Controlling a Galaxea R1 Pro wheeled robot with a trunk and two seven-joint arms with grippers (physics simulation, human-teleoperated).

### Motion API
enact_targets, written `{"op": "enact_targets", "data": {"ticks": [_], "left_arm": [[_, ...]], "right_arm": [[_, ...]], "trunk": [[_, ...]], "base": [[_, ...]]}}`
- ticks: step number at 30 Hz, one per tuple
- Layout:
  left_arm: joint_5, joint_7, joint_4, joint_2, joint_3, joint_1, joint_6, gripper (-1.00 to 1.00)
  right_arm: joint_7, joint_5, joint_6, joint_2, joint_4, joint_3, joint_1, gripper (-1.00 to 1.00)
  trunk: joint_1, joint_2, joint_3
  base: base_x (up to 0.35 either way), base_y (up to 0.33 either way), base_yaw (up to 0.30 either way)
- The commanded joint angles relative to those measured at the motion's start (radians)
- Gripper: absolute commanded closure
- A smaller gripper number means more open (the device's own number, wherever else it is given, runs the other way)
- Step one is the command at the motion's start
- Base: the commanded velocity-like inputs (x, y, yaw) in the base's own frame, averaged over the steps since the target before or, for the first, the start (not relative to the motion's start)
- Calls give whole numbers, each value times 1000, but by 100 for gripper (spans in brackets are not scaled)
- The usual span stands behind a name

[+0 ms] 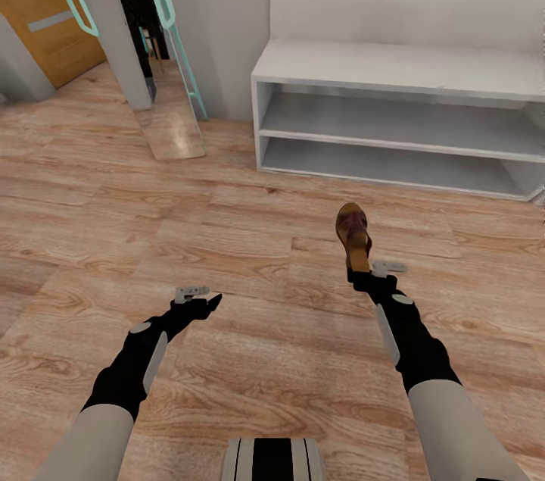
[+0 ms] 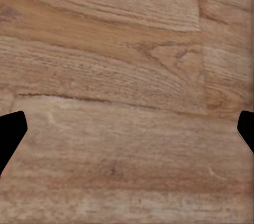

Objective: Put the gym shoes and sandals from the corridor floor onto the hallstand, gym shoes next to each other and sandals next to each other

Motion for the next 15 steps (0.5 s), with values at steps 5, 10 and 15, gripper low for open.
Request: {"op": "enact_targets", "data": {"ticks": [5, 10, 15], "left_arm": [[-3, -8, -2, -2, 6, 0, 8, -100], [-3, -9, -2, -2, 6, 0, 8, -100], [-3, -9, -2, -2, 6, 0, 8, -100]], "right_arm": [[-1, 0, 6, 2, -25, -3, 0, 100], [-1, -1, 6, 3, -30, -1, 0, 100], [-1, -1, 6, 3, -30, -1, 0, 100]], "trunk": [[-2, 1, 20], [-5, 2, 47], [-7, 3, 74]], "base": [[0, 0, -13], [0, 0, -63], [0, 0, -75]]}}
